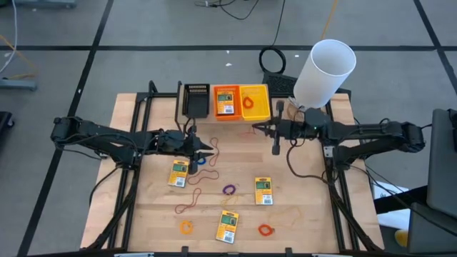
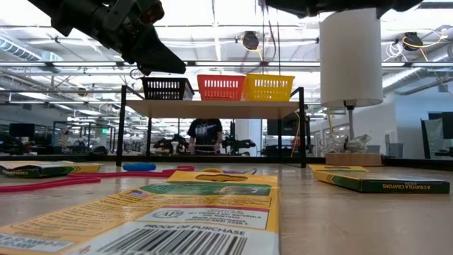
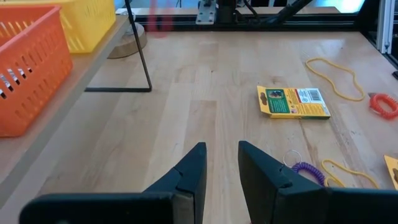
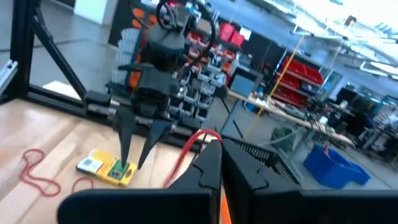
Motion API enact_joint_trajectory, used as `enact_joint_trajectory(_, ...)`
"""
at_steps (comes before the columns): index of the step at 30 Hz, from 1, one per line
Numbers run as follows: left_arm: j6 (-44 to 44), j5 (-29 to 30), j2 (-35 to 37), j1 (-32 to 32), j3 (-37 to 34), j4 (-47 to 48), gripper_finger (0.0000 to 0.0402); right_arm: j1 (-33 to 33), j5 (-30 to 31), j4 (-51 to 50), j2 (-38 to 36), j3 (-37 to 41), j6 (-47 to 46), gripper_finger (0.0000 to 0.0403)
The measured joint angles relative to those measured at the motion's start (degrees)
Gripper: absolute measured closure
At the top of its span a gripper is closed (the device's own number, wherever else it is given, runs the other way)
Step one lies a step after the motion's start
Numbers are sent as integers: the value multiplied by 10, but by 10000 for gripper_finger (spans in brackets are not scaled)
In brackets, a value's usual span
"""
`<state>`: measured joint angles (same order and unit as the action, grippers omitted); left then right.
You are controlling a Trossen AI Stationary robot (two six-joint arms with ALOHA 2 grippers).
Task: Pick & Place Office Desk Supplies
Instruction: Put the red rubberband into the black bin on the shelf
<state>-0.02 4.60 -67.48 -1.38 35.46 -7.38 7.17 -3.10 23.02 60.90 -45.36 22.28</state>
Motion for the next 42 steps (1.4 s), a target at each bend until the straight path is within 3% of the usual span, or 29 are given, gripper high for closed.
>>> enact_joint_trajectory(7, 0, 19, 57, -15, 1, 70, 321, 40, -31, 49, 54, 0, -8, 403)
enact_joint_trajectory(13, 0, 110, 143, -27, 1, 59, 321, 49, -32, 82, 98, 0, -35, 403)
enact_joint_trajectory(16, -1, 120, 159, -23, 1, 51, 321, 45, -61, 113, 113, 0, -50, 403)
enact_joint_trajectory(26, 51, 119, 131, 6, 0, -14, 320, 14, -91, 163, 136, 0, -99, 403)
enact_joint_trajectory(34, 63, 17, 59, 31, 0, -80, 320, -19, -90, 183, 152, -1, -107, 403)
enact_joint_trajectory(42, 58, -2, 0, 45, 0, -187, 320, -11, -88, 184, 153, -1, -107, 403)
